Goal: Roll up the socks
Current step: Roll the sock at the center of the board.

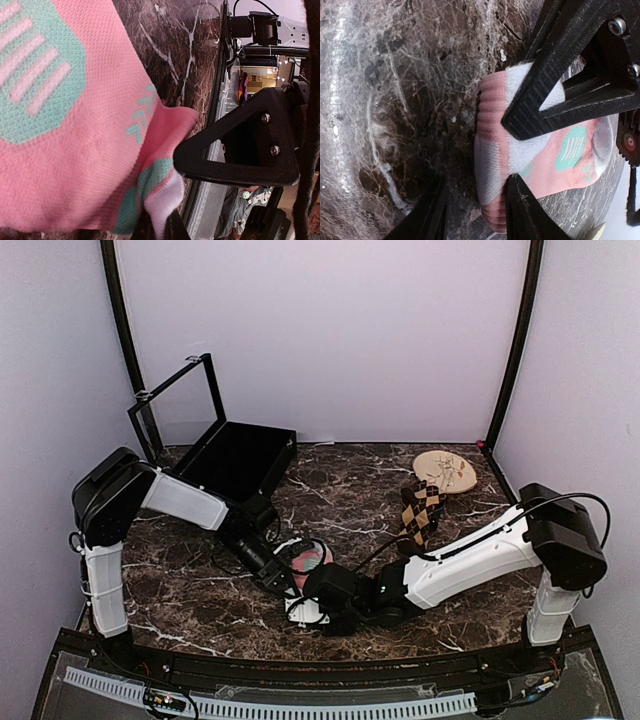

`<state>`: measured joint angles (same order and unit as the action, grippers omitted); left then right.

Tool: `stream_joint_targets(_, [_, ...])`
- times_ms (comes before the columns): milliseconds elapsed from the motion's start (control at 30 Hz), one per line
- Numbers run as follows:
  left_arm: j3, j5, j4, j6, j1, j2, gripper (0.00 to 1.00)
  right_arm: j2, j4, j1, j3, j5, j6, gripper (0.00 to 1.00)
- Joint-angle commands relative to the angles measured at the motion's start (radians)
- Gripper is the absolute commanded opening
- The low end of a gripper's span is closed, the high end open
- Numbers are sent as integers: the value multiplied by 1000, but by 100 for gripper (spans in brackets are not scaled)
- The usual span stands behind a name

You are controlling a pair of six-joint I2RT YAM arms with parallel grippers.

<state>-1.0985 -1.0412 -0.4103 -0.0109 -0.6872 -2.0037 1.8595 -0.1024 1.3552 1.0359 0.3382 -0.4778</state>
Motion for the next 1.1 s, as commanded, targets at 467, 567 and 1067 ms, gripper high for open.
stream_joint_targets(467, [-40, -55, -91, 73, 13, -36, 0, 59, -15, -58, 49, -63, -32, 27])
stream_joint_targets(567, [-46, -60, -98, 78, 21, -37, 0, 68, -22, -69, 49, -75, -33, 26])
stream_joint_targets(1067, [-41, -58, -111, 90, 36, -35, 10, 126, -30, -111, 54, -95, -20, 20])
